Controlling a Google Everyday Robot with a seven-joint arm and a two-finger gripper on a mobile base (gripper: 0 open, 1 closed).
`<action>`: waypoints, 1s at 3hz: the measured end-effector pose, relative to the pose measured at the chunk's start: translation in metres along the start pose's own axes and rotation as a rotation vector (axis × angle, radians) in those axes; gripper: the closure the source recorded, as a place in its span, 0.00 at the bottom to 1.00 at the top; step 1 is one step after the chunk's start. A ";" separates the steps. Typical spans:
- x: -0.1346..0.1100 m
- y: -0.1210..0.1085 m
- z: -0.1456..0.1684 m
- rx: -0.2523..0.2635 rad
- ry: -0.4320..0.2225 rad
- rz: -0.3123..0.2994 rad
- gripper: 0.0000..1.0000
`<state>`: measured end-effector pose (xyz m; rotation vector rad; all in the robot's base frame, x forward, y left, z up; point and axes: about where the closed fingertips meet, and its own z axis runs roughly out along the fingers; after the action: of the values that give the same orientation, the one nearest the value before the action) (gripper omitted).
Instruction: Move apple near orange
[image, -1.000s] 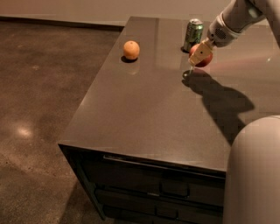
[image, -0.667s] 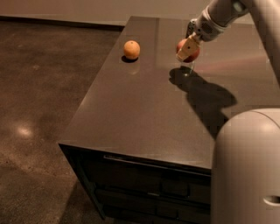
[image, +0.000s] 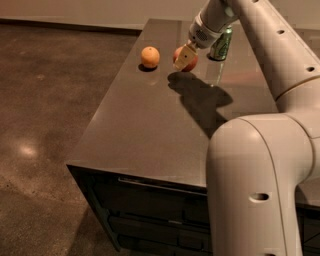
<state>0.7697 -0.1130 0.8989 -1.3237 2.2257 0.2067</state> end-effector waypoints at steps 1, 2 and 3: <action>-0.021 0.004 0.021 -0.015 -0.013 -0.047 1.00; -0.025 0.005 0.046 -0.031 -0.004 -0.079 0.75; -0.022 0.003 0.058 -0.038 0.005 -0.081 0.51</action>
Offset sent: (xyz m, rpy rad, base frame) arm 0.0346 0.0463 -0.0272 -0.0265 -0.0162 0.1140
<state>0.7964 -0.0717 0.8611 -1.4334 2.1775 0.2173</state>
